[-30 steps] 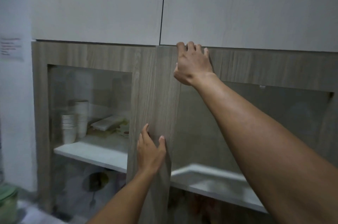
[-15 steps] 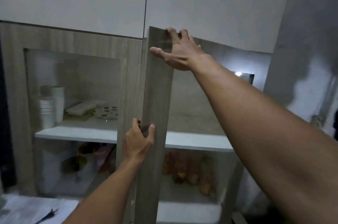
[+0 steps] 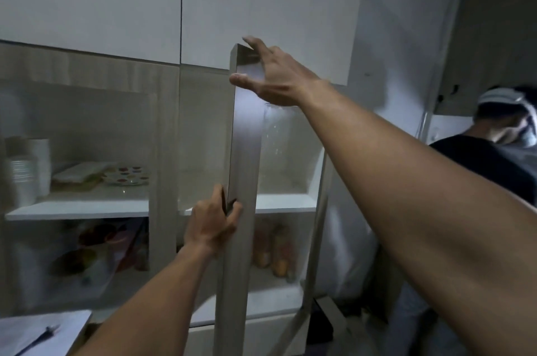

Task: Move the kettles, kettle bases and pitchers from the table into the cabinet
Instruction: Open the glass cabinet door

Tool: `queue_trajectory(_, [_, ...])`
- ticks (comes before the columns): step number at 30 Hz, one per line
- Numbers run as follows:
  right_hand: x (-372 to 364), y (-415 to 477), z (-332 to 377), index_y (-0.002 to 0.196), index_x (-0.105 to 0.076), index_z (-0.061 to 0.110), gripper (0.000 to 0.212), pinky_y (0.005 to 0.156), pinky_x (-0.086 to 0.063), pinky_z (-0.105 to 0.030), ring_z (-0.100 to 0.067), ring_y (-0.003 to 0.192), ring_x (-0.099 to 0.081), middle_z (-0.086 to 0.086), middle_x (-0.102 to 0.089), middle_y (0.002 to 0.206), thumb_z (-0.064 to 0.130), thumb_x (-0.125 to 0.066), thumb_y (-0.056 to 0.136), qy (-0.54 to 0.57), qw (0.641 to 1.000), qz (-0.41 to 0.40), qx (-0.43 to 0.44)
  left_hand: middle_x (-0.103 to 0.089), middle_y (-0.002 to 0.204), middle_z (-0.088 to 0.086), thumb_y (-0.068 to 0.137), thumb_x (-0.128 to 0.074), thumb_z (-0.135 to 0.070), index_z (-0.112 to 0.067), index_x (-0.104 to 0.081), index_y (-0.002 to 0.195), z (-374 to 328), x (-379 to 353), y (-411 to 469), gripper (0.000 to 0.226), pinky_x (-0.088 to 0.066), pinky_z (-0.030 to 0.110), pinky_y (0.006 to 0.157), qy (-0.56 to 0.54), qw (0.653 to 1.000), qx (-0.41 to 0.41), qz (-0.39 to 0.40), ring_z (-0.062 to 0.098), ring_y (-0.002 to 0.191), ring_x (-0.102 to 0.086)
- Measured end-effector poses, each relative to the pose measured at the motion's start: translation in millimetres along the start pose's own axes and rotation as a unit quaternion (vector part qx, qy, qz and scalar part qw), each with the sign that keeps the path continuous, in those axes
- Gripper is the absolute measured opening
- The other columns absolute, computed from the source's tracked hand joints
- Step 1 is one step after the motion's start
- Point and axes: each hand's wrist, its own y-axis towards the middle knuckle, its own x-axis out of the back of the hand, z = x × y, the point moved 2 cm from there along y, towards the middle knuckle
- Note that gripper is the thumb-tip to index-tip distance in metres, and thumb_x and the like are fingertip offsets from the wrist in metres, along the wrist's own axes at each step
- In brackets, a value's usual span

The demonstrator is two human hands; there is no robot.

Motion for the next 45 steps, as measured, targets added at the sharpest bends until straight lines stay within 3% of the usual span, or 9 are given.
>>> queue_trajectory(7, [42.4,-45.0,-15.5,0.146,-0.032,0.019,0.073,0.102,-0.045,-0.046,-0.031,0.127,-0.050,-0.012,-0.050,0.141,0.062,-0.057,0.091,-0.039,0.999,-0.033,0.015,-0.064,0.081,0.012,0.095,-0.056,-0.025,-0.015,-0.048,0.095,-53.5,-12.7,-36.8,0.013,-0.037,0.030,0.060,-0.020,0.995,-0.086,0.048,0.026,0.067,-0.055])
queue_trajectory(10, [65.2,-69.3,-24.6,0.138,-0.035,0.015,0.063,0.093,-0.047,-0.044,-0.032,0.117,-0.054,-0.013,-0.055,0.131,0.054,-0.057,0.094,-0.079,0.996,-0.049,0.011,-0.063,0.083,0.010,0.098,-0.046,-0.029,-0.018,-0.041,0.101,-86.8,-22.3,-57.4,0.013,-0.044,0.033,0.059,-0.027,0.990,-0.114,0.075,0.028,0.070,-0.058])
queue_trajectory(12, [81.9,-90.2,-31.5,0.138,-0.035,0.017,0.059,0.093,-0.048,-0.045,-0.033,0.114,-0.055,-0.013,-0.056,0.128,0.050,-0.057,0.095,-0.093,0.994,-0.054,0.011,-0.067,0.091,0.016,0.098,-0.041,-0.033,-0.013,-0.039,0.121,-106.6,-30.3,-68.8,0.031,-0.052,0.042,0.067,-0.024,0.989,-0.120,0.079,0.036,0.076,-0.063])
queue_trajectory(16, [115.5,-139.9,-60.2,0.145,-0.037,0.027,0.052,0.099,-0.046,-0.045,-0.032,0.122,-0.051,-0.012,-0.050,0.137,0.045,-0.053,0.099,-0.151,0.988,-0.031,0.008,-0.067,0.111,0.020,0.097,-0.040,-0.036,-0.017,-0.011,0.152,-157.1,-52.4,-100.2,0.065,-0.054,0.049,0.080,-0.054,0.983,-0.133,0.117,0.039,0.090,-0.065])
queue_trajectory(21, [149.6,-189.6,-108.9,0.144,-0.046,0.023,0.045,0.111,-0.037,-0.054,-0.031,0.141,-0.035,-0.009,-0.035,0.155,0.040,-0.048,0.102,-0.219,0.975,-0.031,-0.030,-0.064,0.123,0.020,0.097,-0.048,-0.036,-0.034,0.018,0.152,-223.2,-84.9,-125.4,0.087,-0.051,0.050,0.087,-0.077,0.972,-0.174,0.138,0.039,0.097,-0.066])
queue_trajectory(27, [181.8,-240.9,-172.7,0.152,-0.036,0.021,0.056,0.111,-0.037,-0.055,-0.035,0.143,-0.031,-0.011,-0.029,0.158,0.039,-0.050,0.100,-0.267,0.959,-0.024,-0.091,-0.032,0.157,0.012,0.093,-0.056,-0.046,-0.031,0.012,0.155,-295.8,-138.7,-140.4,0.093,-0.043,0.047,0.106,-0.096,0.967,-0.173,0.161,0.033,0.129,-0.052])
queue_trajectory(31, [192.8,-264.2,-221.0,0.156,-0.027,0.024,0.062,0.116,-0.029,-0.058,-0.036,0.151,-0.019,-0.012,-0.013,0.166,0.038,-0.050,0.101,-0.287,0.948,-0.008,-0.137,-0.014,0.163,0.011,0.092,-0.059,-0.045,-0.028,0.012,0.154,-338.3,-183.2,-145.0,0.096,-0.042,0.047,0.108,-0.120,0.963,-0.175,0.166,0.035,0.135,-0.045])
queue_trajectory(36, [194.3,-288.6,-257.3,0.161,-0.013,0.026,0.069,0.121,-0.011,-0.060,-0.031,0.156,0.000,-0.009,0.010,0.169,0.035,-0.050,0.103,-0.288,0.942,0.011,-0.174,-0.007,0.164,0.014,0.091,-0.062,-0.044,-0.032,0.013,0.151,-368.4,-218.8,-148.1,0.097,-0.048,0.050,0.102,-0.119,0.964,-0.179,0.158,0.039,0.130,-0.050])
queue_trajectory(45, [200.1,-306.9,-307.5,0.162,-0.008,0.023,0.068,0.122,-0.014,-0.060,-0.030,0.156,0.002,-0.009,0.010,0.169,0.027,-0.047,0.106,-0.317,0.928,0.034,-0.192,-0.009,0.163,0.015,0.089,-0.067,-0.039,-0.025,0.003,0.154,-410.0,-256.6,-148.9,0.096,-0.039,0.043,0.111,-0.107,0.970,-0.158,0.153,0.035,0.145,-0.029])
